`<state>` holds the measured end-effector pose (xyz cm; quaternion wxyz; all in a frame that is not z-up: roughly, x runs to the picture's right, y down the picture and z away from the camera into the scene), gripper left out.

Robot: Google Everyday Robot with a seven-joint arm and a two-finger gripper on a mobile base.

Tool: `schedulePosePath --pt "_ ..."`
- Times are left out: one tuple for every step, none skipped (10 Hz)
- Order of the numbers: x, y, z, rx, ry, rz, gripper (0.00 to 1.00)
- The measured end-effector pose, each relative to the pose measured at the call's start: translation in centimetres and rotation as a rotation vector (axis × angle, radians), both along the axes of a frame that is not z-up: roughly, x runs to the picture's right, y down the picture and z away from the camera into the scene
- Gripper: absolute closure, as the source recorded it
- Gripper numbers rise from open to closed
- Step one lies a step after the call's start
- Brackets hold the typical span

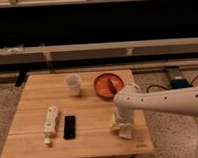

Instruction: Place the white sponge in the ceramic cup

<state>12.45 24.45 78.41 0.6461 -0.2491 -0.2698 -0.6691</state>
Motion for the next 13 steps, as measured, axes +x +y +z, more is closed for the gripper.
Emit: schedulePosePath --pt "0.4 0.0 0.3 0.006 0.004 0.001 0.2" --pt "0.6 0.0 0.7 0.009 0.006 -0.001 0.2" --pt "0.8 0.1 1.2 0.011 0.006 -0.001 0.2" --pt "1.2 0.2 1.7 0.014 0.008 -0.003 0.2" --pt "1.5 0.2 1.9 0.016 0.008 -0.002 0.2" --pt "1.7 0.1 2.3 0.02 0.009 -0.002 0.2" --pt "2.1 -0.1 2.7 0.023 0.01 -0.002 0.21" --pt "2.3 0.0 3.0 0.021 0.007 -0.004 0.27" --pt "2.2 -0.1 3.3 0.021 0.002 -0.007 0.34" --pt "1.9 -0.1 3.5 0.017 -0.007 -0.008 0.47" --pt "1.7 -0.1 3.5 0.015 -0.015 -0.006 0.56" --pt "1.4 -0.2 3.5 0.011 -0.021 -0.002 0.64" --pt "0.7 -0.6 3.4 0.013 -0.036 0.004 0.74"
